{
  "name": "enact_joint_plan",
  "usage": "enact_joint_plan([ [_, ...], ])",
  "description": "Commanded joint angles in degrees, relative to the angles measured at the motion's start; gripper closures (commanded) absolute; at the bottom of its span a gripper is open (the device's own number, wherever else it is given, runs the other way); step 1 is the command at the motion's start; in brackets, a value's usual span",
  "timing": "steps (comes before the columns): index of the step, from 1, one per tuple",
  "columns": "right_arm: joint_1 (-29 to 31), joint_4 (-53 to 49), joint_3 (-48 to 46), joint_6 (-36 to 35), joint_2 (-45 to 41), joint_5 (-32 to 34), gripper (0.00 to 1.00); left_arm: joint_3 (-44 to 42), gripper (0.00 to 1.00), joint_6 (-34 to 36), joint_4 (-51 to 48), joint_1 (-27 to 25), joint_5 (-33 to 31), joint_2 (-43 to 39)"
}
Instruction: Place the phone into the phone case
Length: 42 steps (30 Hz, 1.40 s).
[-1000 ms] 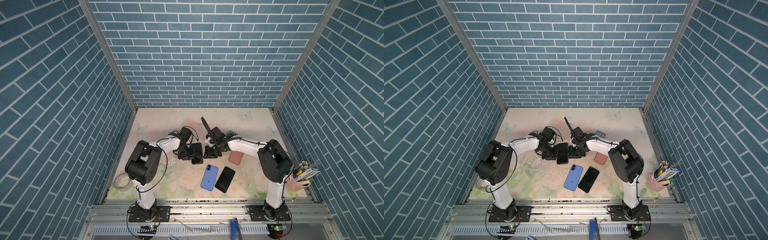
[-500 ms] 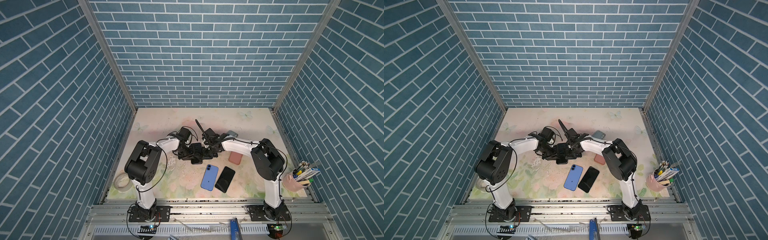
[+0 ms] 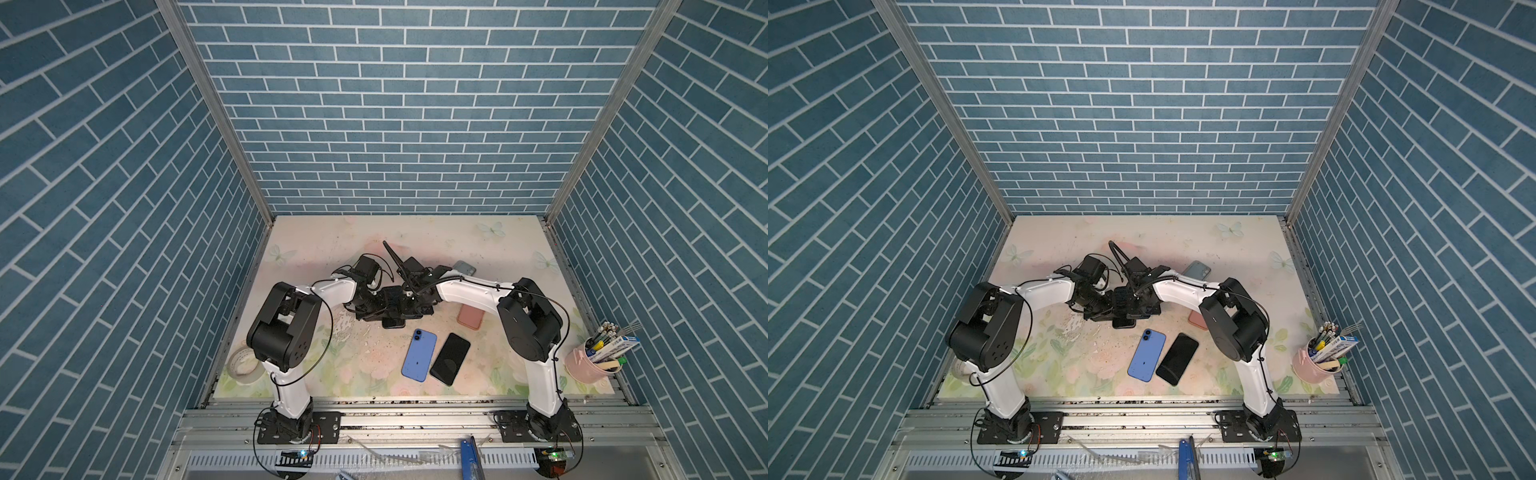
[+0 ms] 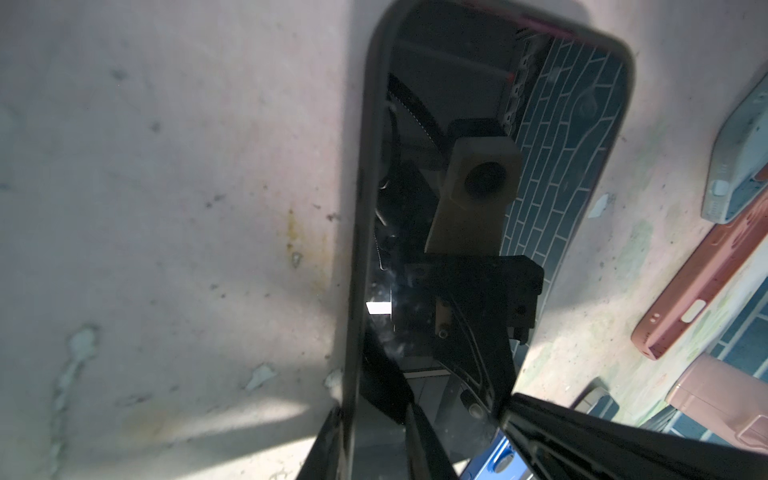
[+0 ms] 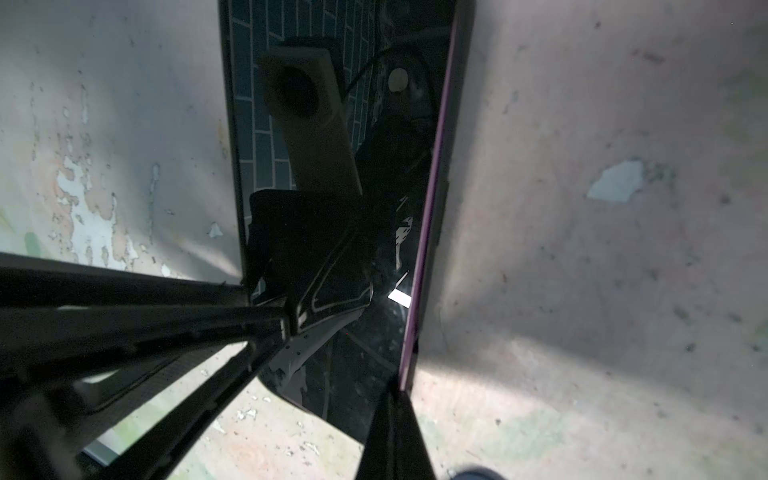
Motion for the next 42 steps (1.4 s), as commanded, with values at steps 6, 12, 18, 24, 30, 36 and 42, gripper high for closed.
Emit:
enact_joint_plan([
  [6,6.3,3.0,-6.0,4.2,15.1,-8.5,0.99,-3.2,0.72,-0.8,2.1,-1.3,1.2,4.6],
  [12,7.8,3.9,-6.0,5.7,17.3,-10.4,0.99,-4.1,0.72,-1.2,3.7,-1.4,1.0,5.0],
  [18,8.9,3.7,-5.8,5.8,18.3,-11.7,0.99,-6.2,0.72,-3.1,6.5,-1.3,0.3,3.7],
  [24,3.7,4.7,-9.9,2.0,6.2,-7.9,0.85,-7.0,0.72,-3.8,6.4,-1.4,-0.8,0.8],
  [30,-8.5,-0.3,-11.3,-6.3,-12.9,-9.5,0.54,-13.4,0.72,-9.2,12.5,-3.0,-1.6,-4.8],
  [36,-13.1,-12.2,-7.0,-15.9,-17.8,-5.6,0.55,-12.2,0.72,-15.3,18.2,-11.2,-1.5,-3.8],
  [42,-18.1,-11.5,-10.0,-17.3,-19.5,-11.8,0.63,-7.5,0.70,-13.3,15.8,-13.2,-1.6,-5.6],
])
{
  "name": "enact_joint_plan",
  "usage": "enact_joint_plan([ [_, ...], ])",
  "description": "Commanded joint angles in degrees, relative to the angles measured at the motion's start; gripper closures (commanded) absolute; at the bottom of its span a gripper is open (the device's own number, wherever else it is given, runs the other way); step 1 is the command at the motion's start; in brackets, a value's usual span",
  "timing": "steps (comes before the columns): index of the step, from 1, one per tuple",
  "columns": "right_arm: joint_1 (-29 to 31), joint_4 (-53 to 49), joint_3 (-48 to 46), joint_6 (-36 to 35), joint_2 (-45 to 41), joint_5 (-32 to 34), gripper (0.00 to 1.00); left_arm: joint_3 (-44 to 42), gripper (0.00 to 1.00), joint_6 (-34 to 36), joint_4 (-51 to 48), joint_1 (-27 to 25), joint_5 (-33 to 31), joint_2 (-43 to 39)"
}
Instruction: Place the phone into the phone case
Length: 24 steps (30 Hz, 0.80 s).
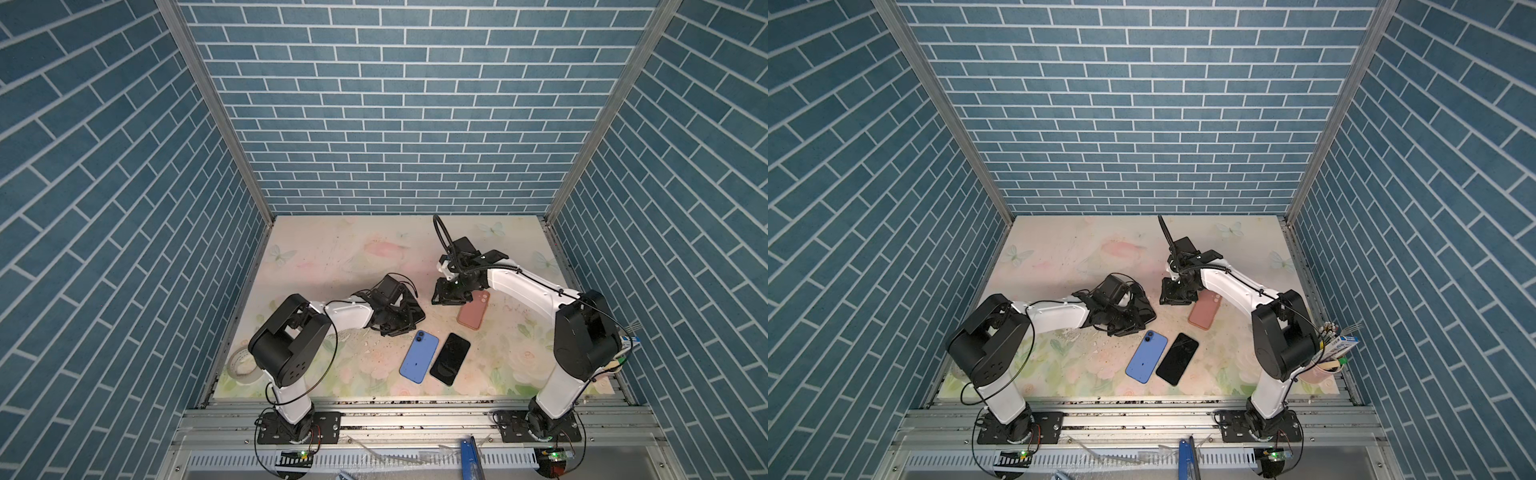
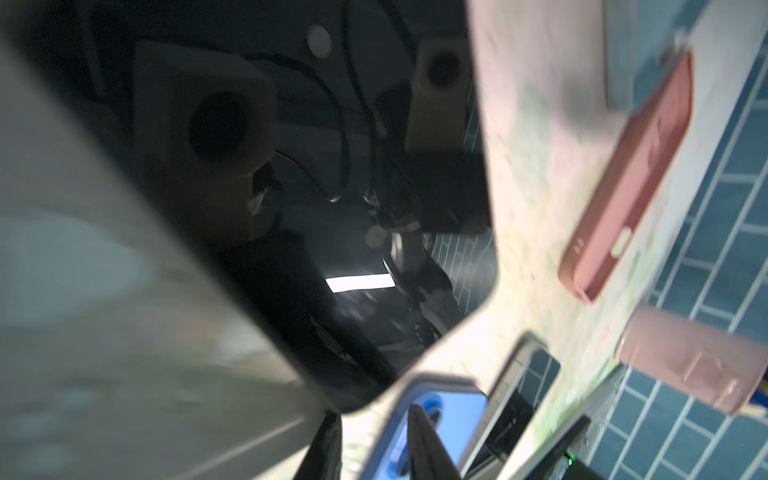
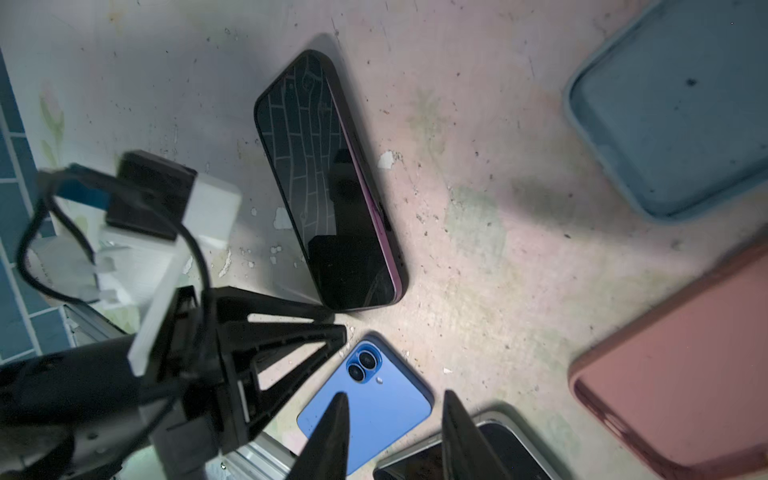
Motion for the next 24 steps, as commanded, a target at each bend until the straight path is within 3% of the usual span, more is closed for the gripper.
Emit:
enact_joint_plan([
  [1,-1.1,-3.8,-1.1,-5.2,0.6,-4.6,0.64,1.5,0.69,1.5,-3.6,3.1,-1.2,-1.9],
  [6,-1.1,-7.1,2.4,-9.4,6.1,-6.9,0.71,8.6,0.70,12.6,-17.5,13.2,-2.4,-1.1],
  [11,-0.5,-4.8,3.7,-7.0,9.3,-6.6,0.72,17.3,0.69,21.3,-26.0,18.9,-3.9,4.5],
  [17,0.0,-1.4,4.7,-3.7,11.5,-6.4,0.73,24.5,0.68,23.9,-26.6,20.1,0.0,12.7],
  [24,0.2,-0.8,6.4,-2.3,14.4,-8.4,0.73,26.0,0.68,21.2,-21.7,20.0,5.5,18.3],
])
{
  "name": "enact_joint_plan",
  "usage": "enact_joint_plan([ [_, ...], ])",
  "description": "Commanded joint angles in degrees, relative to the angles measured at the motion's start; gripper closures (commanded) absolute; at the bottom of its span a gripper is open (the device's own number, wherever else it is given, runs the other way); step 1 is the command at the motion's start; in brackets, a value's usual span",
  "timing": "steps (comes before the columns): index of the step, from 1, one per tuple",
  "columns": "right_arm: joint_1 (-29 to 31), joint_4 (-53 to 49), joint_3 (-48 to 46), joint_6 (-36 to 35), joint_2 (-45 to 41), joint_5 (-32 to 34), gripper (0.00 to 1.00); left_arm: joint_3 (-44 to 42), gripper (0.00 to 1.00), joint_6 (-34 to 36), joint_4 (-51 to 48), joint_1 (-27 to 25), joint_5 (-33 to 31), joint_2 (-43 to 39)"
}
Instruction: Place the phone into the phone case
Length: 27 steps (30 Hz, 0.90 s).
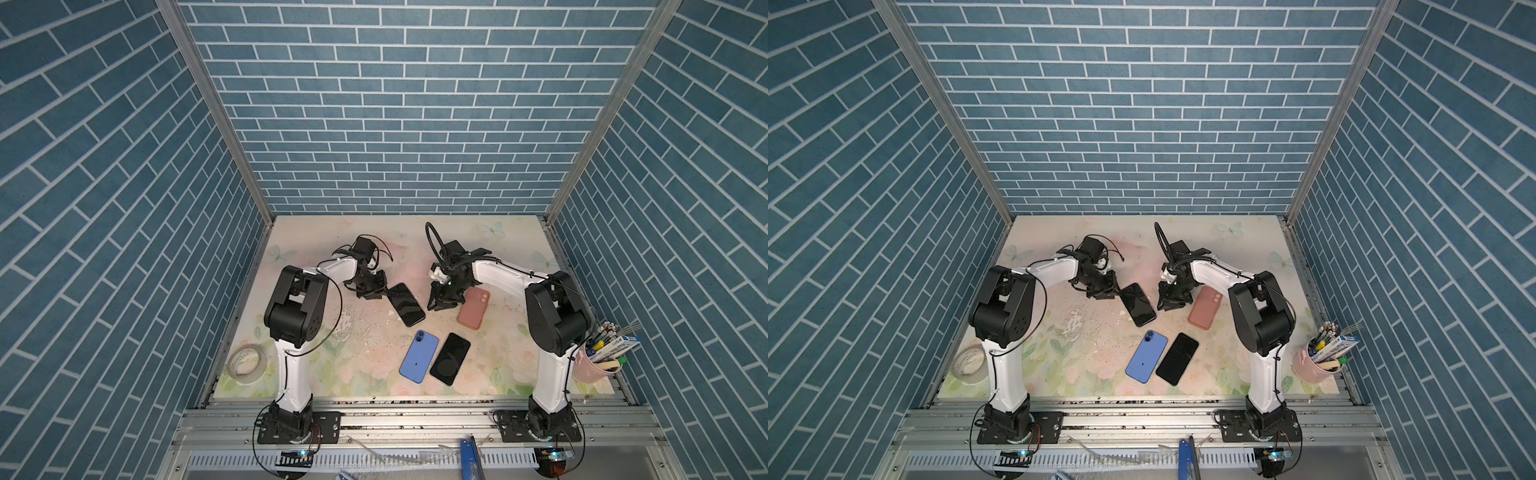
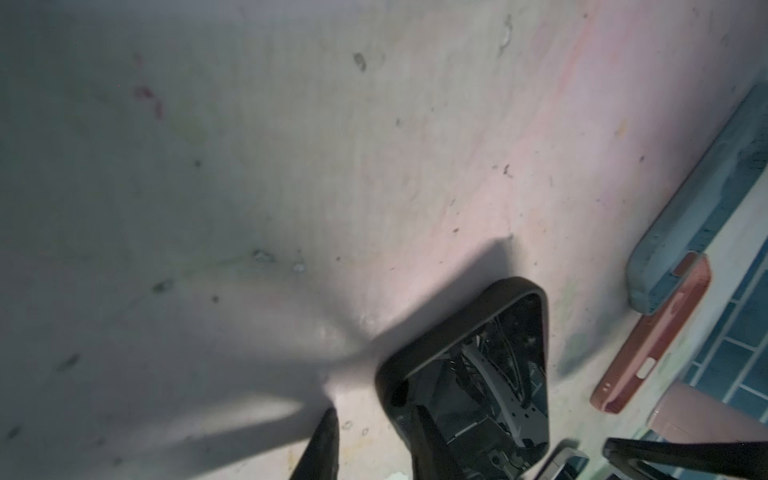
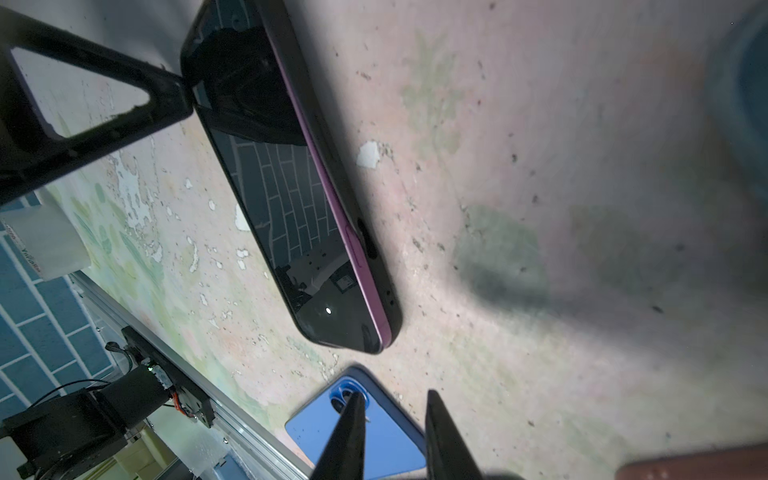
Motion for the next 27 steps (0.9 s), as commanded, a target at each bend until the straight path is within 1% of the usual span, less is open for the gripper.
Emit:
enact_joint_plan([
  [1,0.3,-0.1,0.9,1.6,1.0,-1.8,0.73,-0.6,0.68,-0.7,1.6,-0.3,3.0,2.0],
  [5,0.3,0.2,-0.2,1.6,0.1,-1.6,0.74,-3.5,0.68,-2.2,4.8,-1.6,4.3,0.7],
  [11,0.4,1.2,-2.9,1.8,-1.6,-1.2,0.74,-7.7,0.68,-4.5,7.7,-5.9,4.4,-2.6],
  [13,0.4,0.8,-3.1,1.8,-2.0,-0.3,0.73,-8.3,0.68,-4.8,7.7,-7.4,3.8,-3.7],
  [15,0.4,0.1,-3.3,1.6,-2.5,0.7,0.73,-7.8,0.68,-4.1,5.9,-7.6,1.8,-4.7],
  [18,0.4,-0.3,-3.4,1.4,-3.7,1.4,0.73,-2.6,0.69,0.9,-1.3,-6.2,-4.0,-4.4],
  [23,0.1,-0.9,-3.7,1.2,-5.6,2.1,0.72,13.4,0.67,12.6,-12.3,-4.8,-10.6,1.8],
  [25,-0.2,-0.7,-4.1,1.2,-6.1,2.3,0.71,18.9,0.65,16.9,-14.3,-4.9,-11.2,5.3],
  [27,-0.4,-0.9,-4.5,1.2,-6.1,2.3,0.68,23.5,0.63,19.6,-14.8,-4.8,-9.6,9.0],
])
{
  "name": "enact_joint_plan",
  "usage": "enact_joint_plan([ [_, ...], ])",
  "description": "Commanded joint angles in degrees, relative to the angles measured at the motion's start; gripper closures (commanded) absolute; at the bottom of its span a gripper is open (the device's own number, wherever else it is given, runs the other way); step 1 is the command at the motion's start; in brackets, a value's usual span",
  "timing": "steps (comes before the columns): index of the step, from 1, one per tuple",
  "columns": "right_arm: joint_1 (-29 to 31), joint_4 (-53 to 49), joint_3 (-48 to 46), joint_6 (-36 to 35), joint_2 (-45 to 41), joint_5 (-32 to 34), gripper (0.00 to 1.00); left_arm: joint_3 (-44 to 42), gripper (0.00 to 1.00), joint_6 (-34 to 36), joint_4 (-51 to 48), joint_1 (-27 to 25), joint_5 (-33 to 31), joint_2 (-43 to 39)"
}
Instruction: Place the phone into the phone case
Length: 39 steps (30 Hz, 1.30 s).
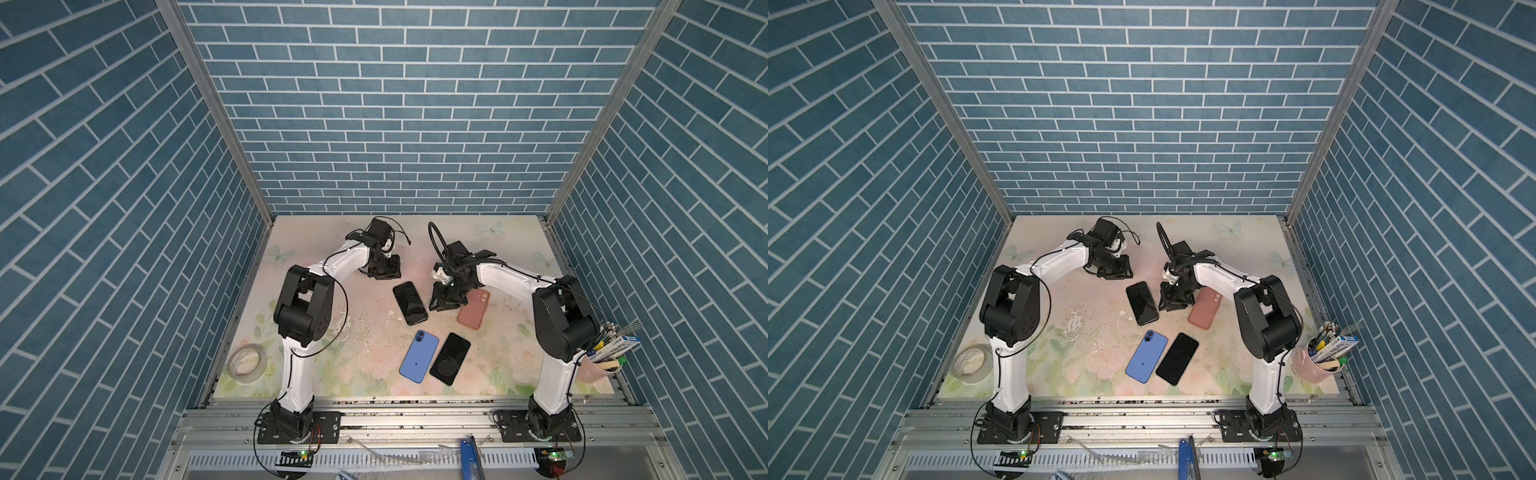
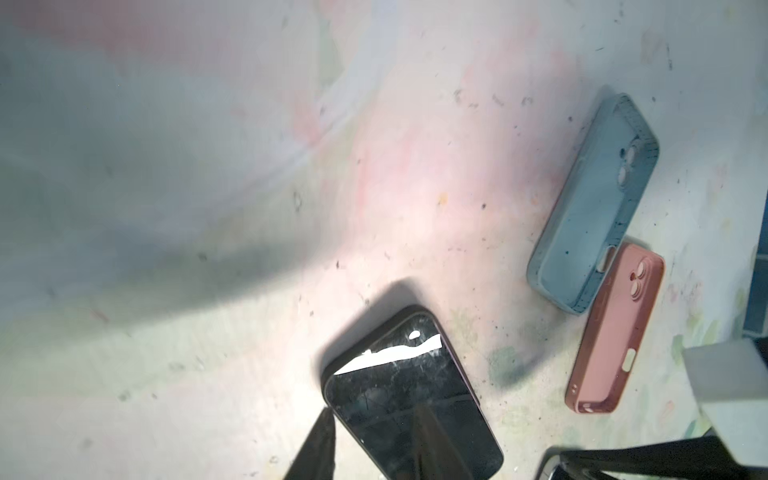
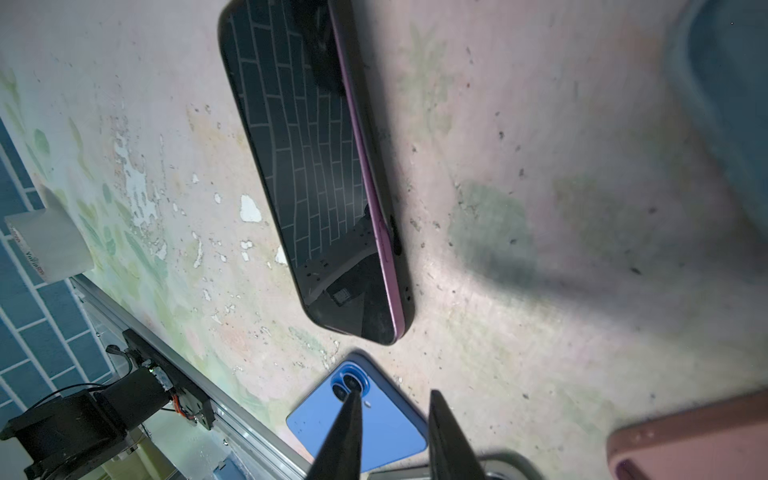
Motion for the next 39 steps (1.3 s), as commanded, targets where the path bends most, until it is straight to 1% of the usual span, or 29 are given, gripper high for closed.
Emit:
enact_joint_plan([
  [1,-0.3,-1.9,-1.4,0.4,-1.5,0.9,0.66,5.9,0.62,8.7,-6.4,-0.1,0.2,7.0],
  [3,-0.4,-1.8,-2.2,0.3,-1.8,0.7,0.63,10.7,0.62,8.4,-6.7,0.2,4.7,11.0],
  [6,-0.3,-0.4,-4.2,1.0,-2.7,-0.7,0.61,16.3,0.62,5.8,-6.3,0.3,9.6,16.3],
  [7,-0.3,0.3,-4.9,1.4,-2.9,-1.2,0.60,17.2,0.62,4.7,-5.7,0.2,11.6,17.3],
  [9,-0.2,1.5,-6.1,2.4,-3.1,-2.6,0.59,15.9,0.62,2.5,-3.1,0.3,13.3,17.4],
  [12,0.5,4.7,-8.1,4.5,-3.4,-6.0,0.57,10.3,0.62,-0.2,0.2,0.2,13.8,14.8],
  [14,1.2,7.6,-9.1,6.8,-3.2,-9.6,0.56,2.3,0.62,-2.6,5.4,0.2,15.5,10.9],
  [17,1.4,11.9,-9.9,10.4,-2.0,-12.6,0.56,-10.6,0.63,-6.1,12.9,0.0,16.6,4.1],
  [21,1.4,10.8,-7.3,10.1,-0.7,-12.0,0.56,-25.4,0.63,-8.3,18.6,-0.5,14.6,-5.1],
  [24,1.2,7.4,-4.8,8.0,-0.2,-10.7,0.56,-30.6,0.63,-8.2,17.9,-0.5,11.9,-9.6],
  [29,1.2,-5.0,1.2,-1.5,0.9,-2.1,0.58,-27.8,0.63,-4.8,6.6,-0.5,1.7,-12.8],
  [33,1.2,-10.0,2.2,-6.9,0.0,2.5,0.60,-24.2,0.63,-3.6,-1.5,-2.0,-4.8,-14.5],
  [35,1.1,-10.7,1.7,-8.5,-0.4,2.2,0.62,-23.8,0.62,-3.5,-3.0,-3.0,-5.3,-14.9],
  [37,1.2,-10.6,1.2,-9.6,-0.4,1.2,0.62,-23.8,0.62,-3.7,-3.0,-3.9,-4.4,-14.3],
  [39,1.2,-10.4,1.1,-10.3,0.2,-0.1,0.64,-23.4,0.63,-3.7,-3.3,-4.7,-5.5,-13.4],
])
